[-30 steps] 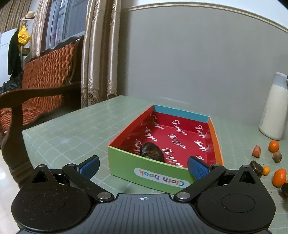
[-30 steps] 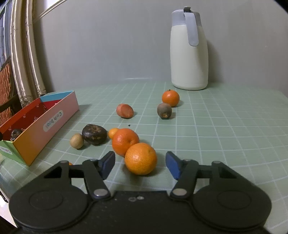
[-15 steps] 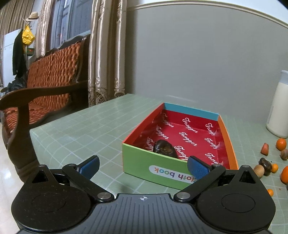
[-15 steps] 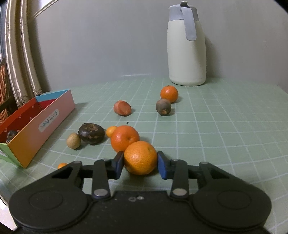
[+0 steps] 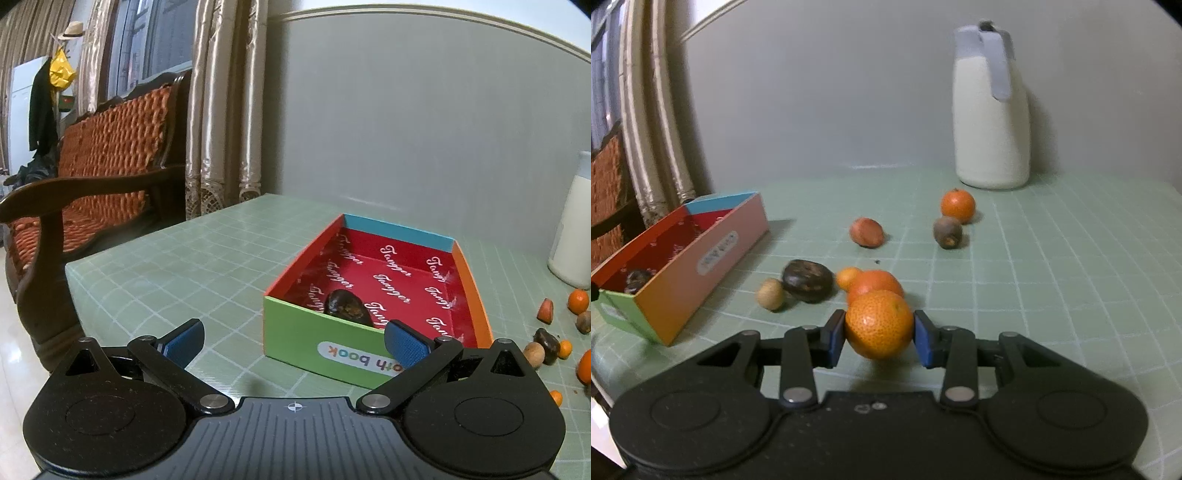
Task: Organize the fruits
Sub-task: 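Carry the mandarin in the right tool into the red box and release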
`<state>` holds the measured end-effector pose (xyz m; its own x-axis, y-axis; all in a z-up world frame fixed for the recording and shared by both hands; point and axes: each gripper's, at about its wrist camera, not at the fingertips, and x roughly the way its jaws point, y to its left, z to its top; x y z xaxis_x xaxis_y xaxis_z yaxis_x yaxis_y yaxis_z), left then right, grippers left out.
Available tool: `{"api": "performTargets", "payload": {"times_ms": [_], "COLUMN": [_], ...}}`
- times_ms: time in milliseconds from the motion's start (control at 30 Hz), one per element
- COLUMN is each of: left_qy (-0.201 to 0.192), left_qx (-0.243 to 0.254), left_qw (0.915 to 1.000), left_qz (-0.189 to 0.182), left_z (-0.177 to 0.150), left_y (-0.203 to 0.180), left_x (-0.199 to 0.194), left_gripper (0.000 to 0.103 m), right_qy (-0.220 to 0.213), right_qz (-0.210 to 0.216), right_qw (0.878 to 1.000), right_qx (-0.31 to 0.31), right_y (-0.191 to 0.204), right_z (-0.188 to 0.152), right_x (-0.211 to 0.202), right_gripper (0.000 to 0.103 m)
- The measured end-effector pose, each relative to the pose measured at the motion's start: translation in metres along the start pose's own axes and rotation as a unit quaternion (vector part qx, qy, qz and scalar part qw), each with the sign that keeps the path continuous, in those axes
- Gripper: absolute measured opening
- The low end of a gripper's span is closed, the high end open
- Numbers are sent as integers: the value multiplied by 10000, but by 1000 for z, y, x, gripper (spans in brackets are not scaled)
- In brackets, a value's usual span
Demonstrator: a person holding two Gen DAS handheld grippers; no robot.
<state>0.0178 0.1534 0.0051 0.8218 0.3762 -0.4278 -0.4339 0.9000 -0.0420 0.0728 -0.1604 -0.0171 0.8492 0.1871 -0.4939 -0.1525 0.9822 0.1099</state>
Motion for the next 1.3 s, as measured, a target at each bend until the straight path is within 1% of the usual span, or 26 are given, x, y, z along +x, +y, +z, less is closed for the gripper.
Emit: {"api": "performTargets", "payload": {"times_ms": [200, 367, 533, 800, 900, 1000, 1133, 1167, 1200, 1300], "left_qy": [-32, -48, -45, 19, 48, 60, 70, 82, 92, 91], "left_qx": [-139, -338, -525, -828, -905, -927, -926, -929, -932, -939], "left_qw": [9999, 9992, 9978, 9948, 9940, 9938, 9939, 9939, 9939, 9939], "left_qz": [85, 229, 400, 587, 609, 611, 598, 590, 582, 569], "left_z": [0, 0, -2, -4, -5, -6, -6, -6, -6, -6], "left_y": [17, 37, 58, 87, 93, 96, 95, 95, 95, 93], "left_x": [-2, -3, -2, 1, 3, 4, 4, 4, 5, 5], "left_gripper": [103, 103, 103, 103, 103, 103, 103, 103, 103, 103], "right_qy": [-83, -131, -257, -340, -259, -55, 142, 123, 197, 220], "right_qz": [220, 538, 911, 1456, 1563, 1615, 1628, 1628, 1660, 1701], "right_qw": [9996, 9983, 9947, 9854, 9824, 9807, 9800, 9795, 9785, 9781], "right_qx": [-167, -197, -396, -820, -989, -1102, -1136, -1177, -1205, -1180], "right_y": [23, 46, 79, 143, 162, 173, 180, 182, 184, 184], "right_z": [5, 14, 27, 45, 46, 42, 37, 36, 37, 36], "right_x": [-2, -1, 2, 20, 30, 42, 51, 51, 53, 51], "right_gripper": [38, 38, 38, 38, 38, 38, 38, 38, 40, 40]}}
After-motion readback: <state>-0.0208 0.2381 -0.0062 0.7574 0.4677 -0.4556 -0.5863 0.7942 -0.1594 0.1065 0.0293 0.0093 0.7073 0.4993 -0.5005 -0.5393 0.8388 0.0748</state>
